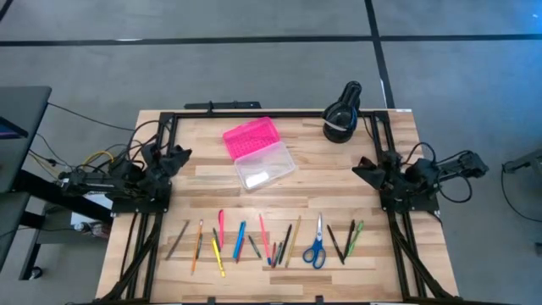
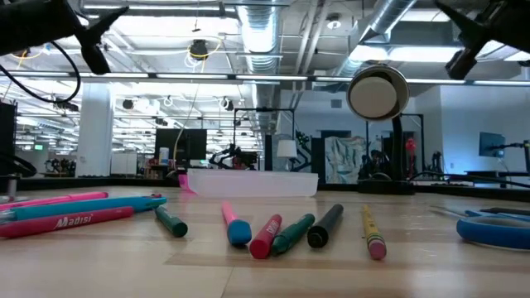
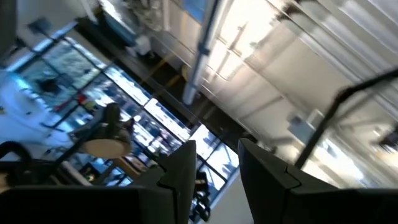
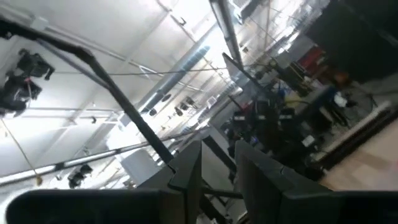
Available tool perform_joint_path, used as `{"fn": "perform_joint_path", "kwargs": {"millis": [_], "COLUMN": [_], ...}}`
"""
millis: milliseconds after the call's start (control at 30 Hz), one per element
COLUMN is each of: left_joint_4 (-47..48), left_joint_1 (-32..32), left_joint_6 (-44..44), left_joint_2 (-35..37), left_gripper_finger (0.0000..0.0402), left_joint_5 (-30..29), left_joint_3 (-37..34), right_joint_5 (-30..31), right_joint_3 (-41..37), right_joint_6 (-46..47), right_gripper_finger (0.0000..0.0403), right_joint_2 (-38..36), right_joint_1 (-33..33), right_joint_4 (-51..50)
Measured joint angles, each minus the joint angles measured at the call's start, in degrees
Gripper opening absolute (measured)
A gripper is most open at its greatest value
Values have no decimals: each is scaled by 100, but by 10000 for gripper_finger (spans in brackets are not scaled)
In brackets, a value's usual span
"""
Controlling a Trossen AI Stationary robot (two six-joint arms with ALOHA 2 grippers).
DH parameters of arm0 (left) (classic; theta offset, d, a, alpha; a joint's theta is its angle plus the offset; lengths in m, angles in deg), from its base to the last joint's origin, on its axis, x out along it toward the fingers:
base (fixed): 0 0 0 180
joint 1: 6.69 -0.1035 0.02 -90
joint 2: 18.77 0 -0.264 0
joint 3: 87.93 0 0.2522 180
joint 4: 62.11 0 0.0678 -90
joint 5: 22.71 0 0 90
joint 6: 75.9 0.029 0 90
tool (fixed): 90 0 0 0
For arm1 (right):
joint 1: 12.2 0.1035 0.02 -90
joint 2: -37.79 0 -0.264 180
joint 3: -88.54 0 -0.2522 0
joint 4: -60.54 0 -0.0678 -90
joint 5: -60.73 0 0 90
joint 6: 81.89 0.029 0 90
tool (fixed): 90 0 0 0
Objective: Pick & place school supplies into a supply box
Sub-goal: Put the gray pen into the pink supply box
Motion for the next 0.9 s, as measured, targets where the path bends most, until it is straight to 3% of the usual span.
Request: {"fn": "perform_joint_path", "kwargs": {"millis": [133, 333, 767, 900], "left_joint_4": [-10, 8, -10, 5], "left_joint_1": [2, 1, 2, 1], "left_joint_6": [104, 191, 725, 877], "left_joint_2": [0, 0, 0, -26], "left_gripper_finger": [114, 114, 114, 114], "left_joint_5": [475, 498, 562, 874], "left_joint_3": [0, 3, 513, 729], "right_joint_5": [-1, 0, -43, -188], "right_joint_3": [344, 876, 2055, 2483], "right_joint_6": [-698, -1359, -1942, -1994], "right_gripper_finger": [92, 92, 92, 92], "right_joint_2": [1, 249, 2072, 2633], "right_joint_1": [-44, -127, -124, -114], "right_joint_4": [30, 8, -2, -5]}}
